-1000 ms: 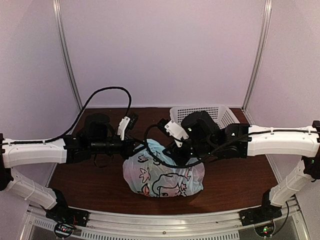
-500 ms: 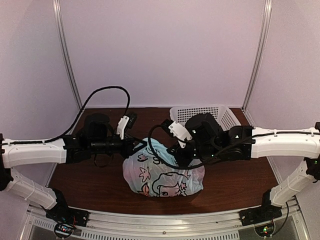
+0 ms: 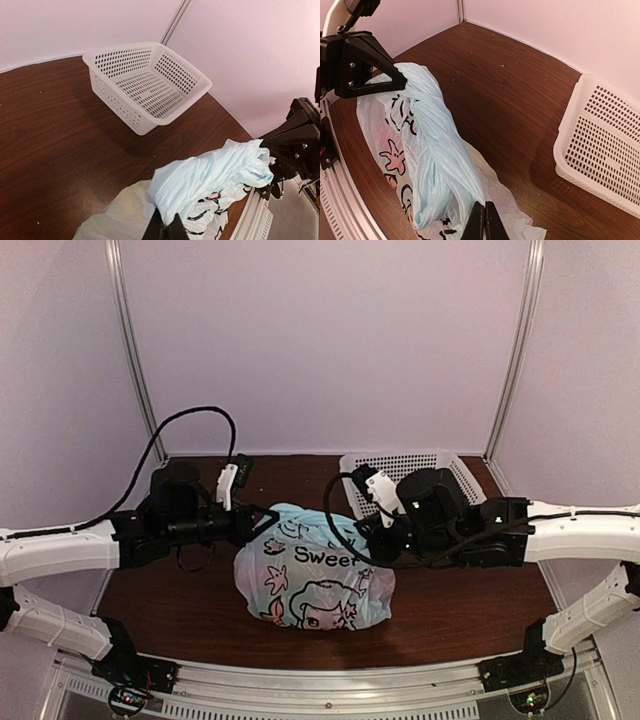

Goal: Untie the knot of the plastic bag and take out the fruit
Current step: Untie the bag handles from the takeout bag.

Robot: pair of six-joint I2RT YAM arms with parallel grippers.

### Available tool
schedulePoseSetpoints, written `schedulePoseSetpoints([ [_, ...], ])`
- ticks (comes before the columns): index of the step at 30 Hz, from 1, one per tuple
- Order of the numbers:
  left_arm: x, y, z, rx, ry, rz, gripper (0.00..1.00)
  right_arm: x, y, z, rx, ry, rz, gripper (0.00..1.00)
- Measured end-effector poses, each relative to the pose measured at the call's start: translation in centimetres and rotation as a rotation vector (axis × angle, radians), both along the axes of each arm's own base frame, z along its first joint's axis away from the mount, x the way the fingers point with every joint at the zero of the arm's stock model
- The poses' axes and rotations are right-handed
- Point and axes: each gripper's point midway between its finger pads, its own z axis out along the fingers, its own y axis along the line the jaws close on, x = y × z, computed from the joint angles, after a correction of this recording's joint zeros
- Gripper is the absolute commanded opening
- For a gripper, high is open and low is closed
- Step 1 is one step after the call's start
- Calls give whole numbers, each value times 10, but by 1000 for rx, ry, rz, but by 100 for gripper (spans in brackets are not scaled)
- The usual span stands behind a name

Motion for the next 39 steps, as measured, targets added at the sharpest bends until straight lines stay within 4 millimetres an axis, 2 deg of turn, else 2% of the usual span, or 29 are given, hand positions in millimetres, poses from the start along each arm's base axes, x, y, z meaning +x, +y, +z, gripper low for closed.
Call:
schedulePoseSetpoints([
  [8, -10, 12, -30, 8, 65, 20, 0, 1, -11, -29, -1, 53, -72, 0],
  [13, -15, 15, -33, -1, 74, 15, 0, -1, -10, -30, 23, 68, -71, 0],
  [14, -15, 15, -31, -6, 69, 12, 0, -2, -9, -28, 31, 68, -61, 5],
  [16, -16, 13, -27, -18, 61, -1, 0, -5, -7, -23, 48, 67, -37, 25],
  [18, -18, 11, -25, -26, 55, -18, 0, -9, -4, -17, 60, 63, -4, 37],
  [22, -22, 6, -23, -35, 46, -59, 0, -14, 4, 2, 89, 50, 53, 49],
  [28, -25, 1, -19, -40, 34, -99, 0, -11, 14, 43, 136, -1, 78, 50],
  [30, -26, 0, -18, -42, 31, -106, 0, -8, 17, 49, 137, -12, 76, 50],
  [36, -27, 0, -18, -42, 30, -114, 0, -2, 23, 37, 88, -8, 61, 48],
  [39, -27, 0, -18, -41, 27, -115, 0, 1, 23, 30, 65, -5, 49, 40],
])
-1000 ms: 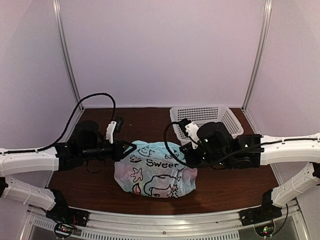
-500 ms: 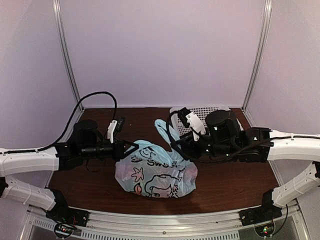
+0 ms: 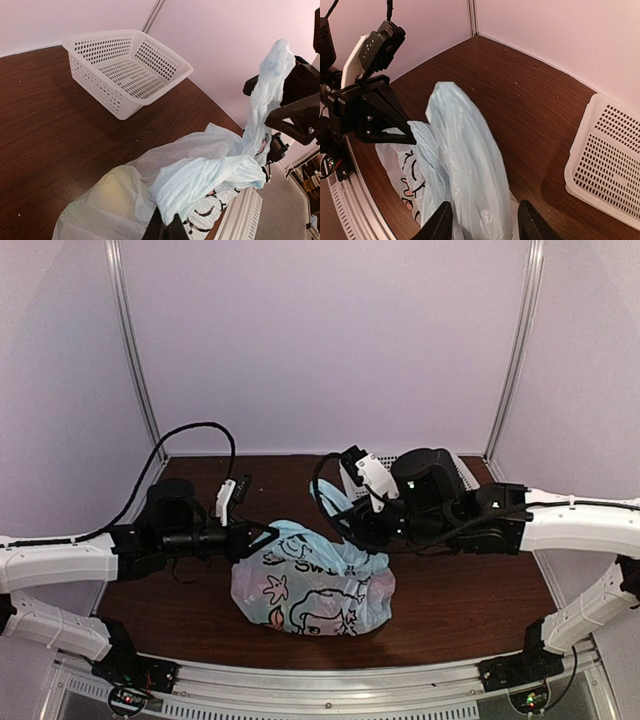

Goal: Untie the knot of the plastic bag and take out the fruit
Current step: Untie the bag handles from the takeout bag.

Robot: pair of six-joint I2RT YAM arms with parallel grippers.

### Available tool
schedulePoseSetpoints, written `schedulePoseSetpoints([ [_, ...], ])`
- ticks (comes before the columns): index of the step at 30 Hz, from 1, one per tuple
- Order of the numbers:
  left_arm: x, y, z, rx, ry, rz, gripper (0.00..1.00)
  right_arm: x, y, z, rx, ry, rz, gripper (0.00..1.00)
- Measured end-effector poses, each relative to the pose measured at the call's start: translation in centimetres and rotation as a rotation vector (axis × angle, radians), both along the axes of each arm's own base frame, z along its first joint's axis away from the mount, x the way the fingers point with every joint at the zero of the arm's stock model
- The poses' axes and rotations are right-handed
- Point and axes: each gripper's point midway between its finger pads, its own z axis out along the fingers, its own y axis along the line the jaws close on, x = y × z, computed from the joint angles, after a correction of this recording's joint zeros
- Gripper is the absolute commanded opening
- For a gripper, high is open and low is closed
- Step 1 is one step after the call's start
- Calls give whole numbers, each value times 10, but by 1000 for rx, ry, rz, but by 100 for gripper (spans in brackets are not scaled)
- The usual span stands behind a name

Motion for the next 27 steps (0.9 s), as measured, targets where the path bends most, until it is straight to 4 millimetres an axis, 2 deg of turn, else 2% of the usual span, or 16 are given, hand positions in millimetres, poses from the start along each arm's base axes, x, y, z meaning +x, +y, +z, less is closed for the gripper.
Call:
schedulePoseSetpoints([
  [4, 0, 0, 0, 0, 0, 0, 0, 5, -4, -2, -12, -8, -34, 12],
  [7, 0, 0, 0, 0, -1, 3, 0, 8, -7, 0, -11, -17, -58, 1],
  [11, 8, 3, 5, 12, -1, 41, 0, 14, -10, 11, 0, -47, -94, 0],
  [15, 29, 12, 28, -12, -21, 131, 0, 24, -17, 41, 57, -100, -158, 0],
  [17, 38, 22, 35, -26, -28, 184, 10, 27, -25, 57, 95, -129, -188, 0],
  [20, 45, 35, 43, -37, -36, 244, 18, 26, -34, 77, 158, -158, -203, 0],
  [23, 46, 40, 46, -43, -38, 255, 29, 22, -40, 80, 191, -166, -203, 0],
  [27, 38, 39, 35, -14, -22, 221, 50, 19, -38, 55, 165, -143, -178, 0],
])
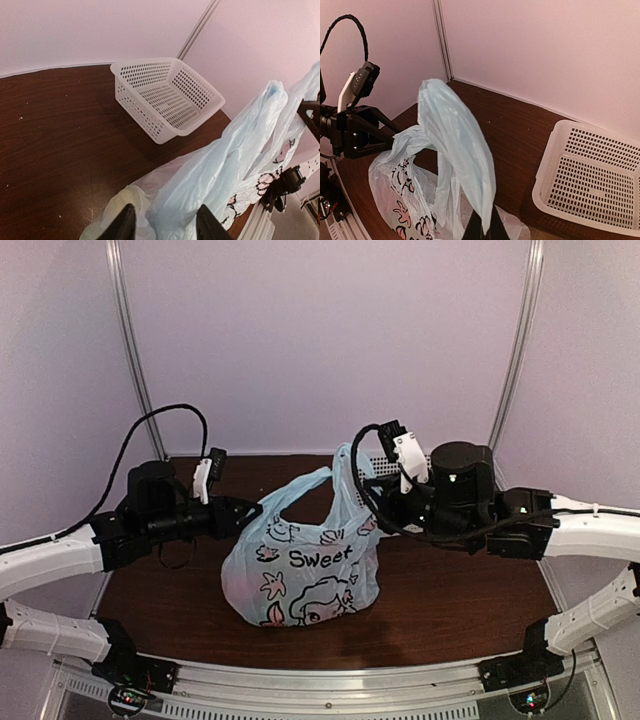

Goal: Untie the knot of the plastic bag and take out the fruit
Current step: Untie the bag handles from the takeout bag.

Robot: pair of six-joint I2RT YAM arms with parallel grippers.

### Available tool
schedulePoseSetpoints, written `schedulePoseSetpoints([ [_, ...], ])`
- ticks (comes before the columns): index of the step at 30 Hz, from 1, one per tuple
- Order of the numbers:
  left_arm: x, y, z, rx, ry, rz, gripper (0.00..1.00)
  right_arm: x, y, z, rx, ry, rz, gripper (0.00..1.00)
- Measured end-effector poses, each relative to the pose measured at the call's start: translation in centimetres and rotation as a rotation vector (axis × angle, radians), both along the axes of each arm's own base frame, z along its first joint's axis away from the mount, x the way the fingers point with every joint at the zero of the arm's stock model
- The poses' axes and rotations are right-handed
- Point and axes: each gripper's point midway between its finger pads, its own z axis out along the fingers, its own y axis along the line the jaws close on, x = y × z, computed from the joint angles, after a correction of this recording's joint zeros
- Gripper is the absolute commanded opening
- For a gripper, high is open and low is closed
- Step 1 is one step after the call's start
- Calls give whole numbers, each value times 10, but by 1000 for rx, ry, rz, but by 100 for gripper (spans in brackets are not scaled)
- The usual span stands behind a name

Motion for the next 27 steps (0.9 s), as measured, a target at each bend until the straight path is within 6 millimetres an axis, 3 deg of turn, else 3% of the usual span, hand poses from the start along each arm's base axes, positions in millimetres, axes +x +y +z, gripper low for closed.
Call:
schedulePoseSetpoints([
  [4, -10, 4, -12, 68, 7, -39, 78, -5, 3, -27, -39, 38, 36, 0],
  [8, -20, 4, 1, 111, -34, -99, 89, -8, 3, -39, -46, 59, 45, 0],
  [14, -19, -17, 65, 93, -161, -199, 96, -9, 1, -34, -21, 52, 43, 0],
  [17, -14, -34, 83, 99, -202, -236, 97, -8, -1, -28, -4, 43, 39, 0],
  [22, -12, -77, 88, 148, -227, -314, 98, -7, -4, -25, 7, 39, 21, 0],
  [27, -3, -108, 69, 226, -203, -339, 97, -7, -7, -24, 13, 36, 13, 0],
])
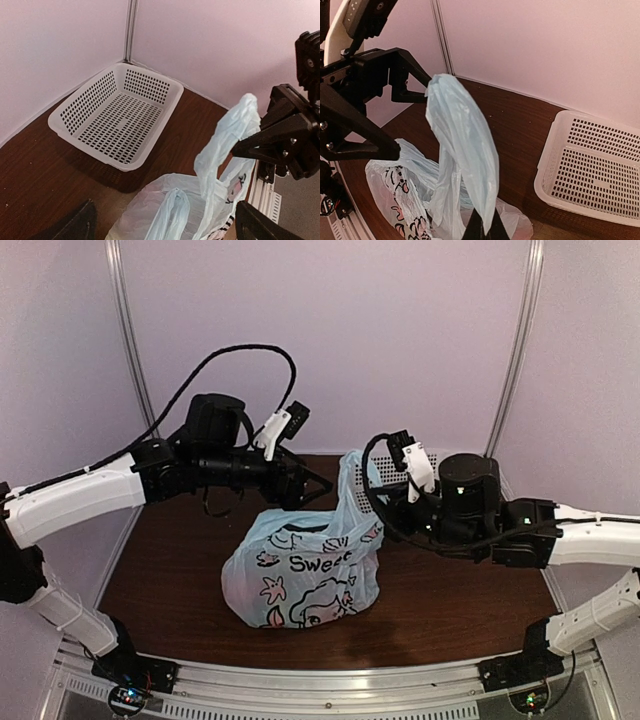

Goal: Untie the knot of the plastic bag and take out the fruit
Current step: Untie the bag handles from the takeout bag.

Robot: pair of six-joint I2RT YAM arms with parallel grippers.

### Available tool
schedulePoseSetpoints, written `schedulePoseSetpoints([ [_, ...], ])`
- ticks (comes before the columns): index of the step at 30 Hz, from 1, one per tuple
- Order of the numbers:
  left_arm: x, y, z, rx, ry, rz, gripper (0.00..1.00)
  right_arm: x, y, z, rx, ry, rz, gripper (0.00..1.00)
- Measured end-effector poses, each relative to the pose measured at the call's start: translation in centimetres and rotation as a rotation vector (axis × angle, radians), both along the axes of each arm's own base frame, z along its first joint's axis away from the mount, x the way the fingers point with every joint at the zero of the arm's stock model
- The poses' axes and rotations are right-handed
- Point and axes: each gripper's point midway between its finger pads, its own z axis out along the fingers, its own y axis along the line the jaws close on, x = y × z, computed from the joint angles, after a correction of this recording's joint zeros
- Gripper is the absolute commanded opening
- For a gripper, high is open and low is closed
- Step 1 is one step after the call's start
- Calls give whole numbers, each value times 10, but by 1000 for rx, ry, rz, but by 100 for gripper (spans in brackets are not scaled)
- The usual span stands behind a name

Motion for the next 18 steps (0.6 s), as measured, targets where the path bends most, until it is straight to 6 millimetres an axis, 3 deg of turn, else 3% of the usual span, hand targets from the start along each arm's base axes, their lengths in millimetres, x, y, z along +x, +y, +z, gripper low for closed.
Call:
schedulePoseSetpoints([
  [5, 12, -12, -26, 88, 24, 19, 97, 1, -3, 0, 3, -1, -14, 0],
  [8, 14, -11, -39, 130, 43, 31, 90, 1, -6, -1, 2, -2, -21, 0],
  [18, 1, -7, -70, 181, 107, -9, 79, 2, -14, 3, 9, -15, -51, 0],
])
